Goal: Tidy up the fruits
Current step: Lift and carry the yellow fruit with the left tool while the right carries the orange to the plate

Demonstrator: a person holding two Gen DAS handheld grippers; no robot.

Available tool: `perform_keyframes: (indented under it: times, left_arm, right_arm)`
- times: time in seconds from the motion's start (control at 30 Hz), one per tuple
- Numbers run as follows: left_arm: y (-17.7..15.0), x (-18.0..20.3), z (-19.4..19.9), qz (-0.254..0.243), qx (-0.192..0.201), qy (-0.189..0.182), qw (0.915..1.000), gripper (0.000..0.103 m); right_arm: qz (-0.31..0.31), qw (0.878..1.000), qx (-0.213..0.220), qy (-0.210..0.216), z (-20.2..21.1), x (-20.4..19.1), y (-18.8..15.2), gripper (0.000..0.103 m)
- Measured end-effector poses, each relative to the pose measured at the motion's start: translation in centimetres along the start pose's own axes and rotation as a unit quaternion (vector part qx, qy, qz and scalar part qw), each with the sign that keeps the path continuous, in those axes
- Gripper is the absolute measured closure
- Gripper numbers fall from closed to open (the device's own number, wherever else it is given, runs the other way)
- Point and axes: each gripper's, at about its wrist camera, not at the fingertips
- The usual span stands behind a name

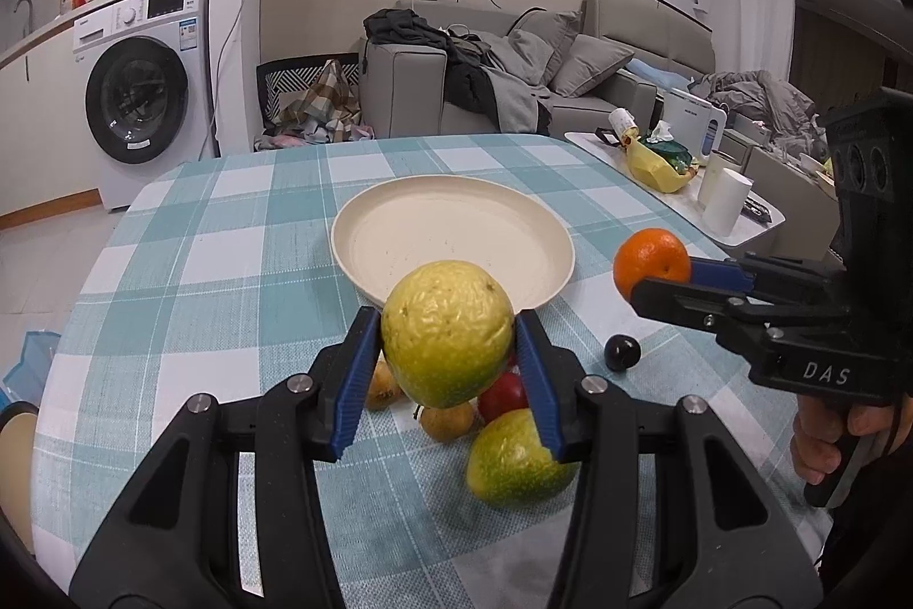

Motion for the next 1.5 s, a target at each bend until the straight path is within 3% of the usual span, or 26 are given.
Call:
perform_keyframes:
  times: [0.97, 1.5]
  left_arm:
    - [4.1, -1.7, -4.4, 0.008, -0.009, 0.013, 0.9998, 0.058]
    - [4.9, -1.3, -8.4, -0.001, -0.040, 0.025, 0.9989, 0.058]
  right_arm:
    - [-0.039, 0.999, 0.030, 0.023, -1.1, 2.5, 4.7, 0.064]
    - [-0.055, 0.998, -0.031, 0.018, -5.8, 4.0, 4.9, 0.064]
Point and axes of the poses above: each gripper's, at about its wrist camera, not at the fingertips, and z roughly against the way its jaws point, x to its right, y to its top, and after that the axes turned 9 degrees about -x, right-handed
